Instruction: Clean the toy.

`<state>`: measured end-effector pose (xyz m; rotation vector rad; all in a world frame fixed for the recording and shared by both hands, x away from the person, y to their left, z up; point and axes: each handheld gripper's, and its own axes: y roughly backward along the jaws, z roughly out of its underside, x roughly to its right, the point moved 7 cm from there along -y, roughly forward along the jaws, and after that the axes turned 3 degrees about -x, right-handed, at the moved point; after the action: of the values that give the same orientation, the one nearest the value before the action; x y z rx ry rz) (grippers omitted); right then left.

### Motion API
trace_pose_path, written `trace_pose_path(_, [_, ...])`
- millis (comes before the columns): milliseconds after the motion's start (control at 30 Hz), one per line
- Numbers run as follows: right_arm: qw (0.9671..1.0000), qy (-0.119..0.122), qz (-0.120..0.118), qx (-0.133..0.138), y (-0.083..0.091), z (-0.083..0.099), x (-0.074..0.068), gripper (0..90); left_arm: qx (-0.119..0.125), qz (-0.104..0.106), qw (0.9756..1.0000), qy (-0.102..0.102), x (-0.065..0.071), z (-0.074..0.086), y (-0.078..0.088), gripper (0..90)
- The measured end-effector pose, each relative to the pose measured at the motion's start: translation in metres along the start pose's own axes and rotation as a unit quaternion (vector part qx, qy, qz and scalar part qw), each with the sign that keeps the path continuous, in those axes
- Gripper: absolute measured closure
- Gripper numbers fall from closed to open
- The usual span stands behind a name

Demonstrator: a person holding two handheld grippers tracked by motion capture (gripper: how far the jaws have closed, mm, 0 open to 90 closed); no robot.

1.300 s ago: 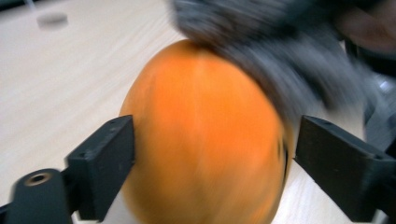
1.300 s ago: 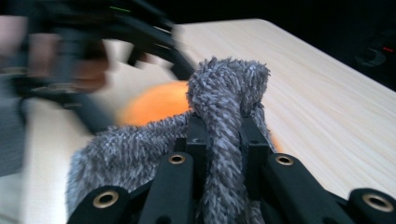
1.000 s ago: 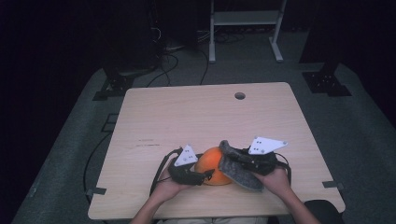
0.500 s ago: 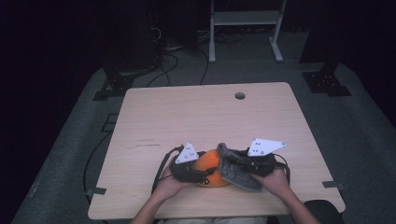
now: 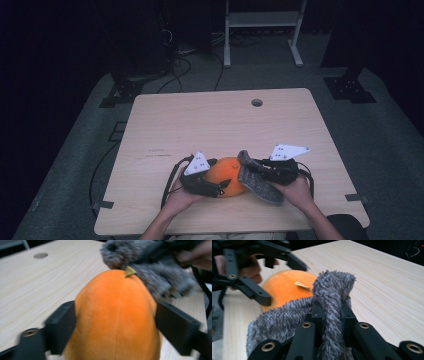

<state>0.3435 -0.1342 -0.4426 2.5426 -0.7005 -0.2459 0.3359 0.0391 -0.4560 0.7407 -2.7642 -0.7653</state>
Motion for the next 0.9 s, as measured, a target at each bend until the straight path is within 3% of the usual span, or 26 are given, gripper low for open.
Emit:
trace_pose_path(67, [1.0000,0.005,-0.005,0.002,-0.001,-0.001,-0.004,77.3,-0.012,-0.001,0.9999,0.006,-0.001,0.000,-0.003,10.6])
trace_pose_path(100, [0.9994,0.019,-0.028,0.012,-0.002,-0.006,-0.014,77.3,-0.023,-0.011,0.9997,0.000,-0.002,0.003,-0.007,11.9])
trace_pose_path(167, [0.9993,0.032,-0.019,0.010,-0.005,-0.010,-0.019,77.2,-0.007,-0.040,0.9989,-0.023,-0.002,0.001,-0.004,29.1])
trace_pose_path(200, [0.9993,0.031,-0.017,0.014,-0.005,-0.013,-0.017,77.2,0.004,-0.052,0.9980,-0.036,-0.002,-0.001,-0.003,33.8])
trace_pose_path(233, [0.9993,0.031,-0.017,0.014,-0.005,-0.013,-0.017,77.2,0.004,-0.052,0.9980,-0.036,-0.002,-0.001,-0.003,36.2])
trace_pose_path(267, [0.9992,0.026,-0.012,0.027,-0.004,-0.018,-0.012,77.3,0.022,-0.082,0.9943,-0.065,0.000,-0.006,-0.003,36.8])
trace_pose_path(367, [0.9993,0.028,-0.001,0.023,-0.007,-0.020,-0.009,77.3,0.017,-0.080,0.9937,-0.076,0.001,-0.007,-0.008,32.1])
trace_pose_path(400, [0.9994,0.029,-0.002,0.020,-0.009,-0.018,-0.009,77.3,0.014,-0.063,0.9960,-0.061,-0.002,-0.004,-0.009,27.9])
trace_pose_path(433, [0.9994,0.029,-0.002,0.020,-0.009,-0.018,-0.009,77.3,0.014,-0.063,0.9960,-0.061,-0.002,-0.004,-0.009,23.2])
trace_pose_path(500, [0.9995,0.024,-0.012,0.018,-0.012,-0.015,-0.011,77.3,0.015,-0.042,0.9987,-0.025,-0.005,-0.002,-0.007,18.3])
trace_pose_path(533, [0.9993,0.026,-0.022,0.015,-0.012,-0.014,-0.015,77.3,0.018,-0.030,0.9994,0.005,-0.009,-0.003,-0.003,14.3])
trace_pose_path(567, [0.9993,0.026,-0.022,0.015,-0.012,-0.014,-0.015,77.3,0.018,-0.030,0.9994,0.005,-0.009,-0.003,-0.003,16.9])
trace_pose_path(600, [0.9993,0.029,-0.020,0.010,-0.010,-0.013,-0.016,77.3,0.018,-0.032,0.9993,-0.009,-0.008,0.000,0.000,25.8])
trace_pose_path(633, [0.9993,0.029,-0.020,0.010,-0.010,-0.013,-0.016,77.3,0.018,-0.032,0.9993,-0.009,-0.008,0.000,0.000,30.7])
trace_pose_path(667, [0.9995,0.028,-0.016,0.008,-0.009,-0.012,-0.013,77.3,0.013,-0.032,0.9991,-0.026,-0.005,0.002,0.001,30.7])
trace_pose_path(800, [0.9999,-0.007,0.012,-0.009,0.003,0.003,0.010,77.3,0.014,-0.016,0.9984,-0.052,0.001,0.007,0.004,33.0])
trace_pose_path(900, [0.9999,-0.010,0.008,-0.006,0.004,0.003,0.010,77.3,0.015,-0.012,0.9982,-0.057,0.002,0.007,0.004,32.9])
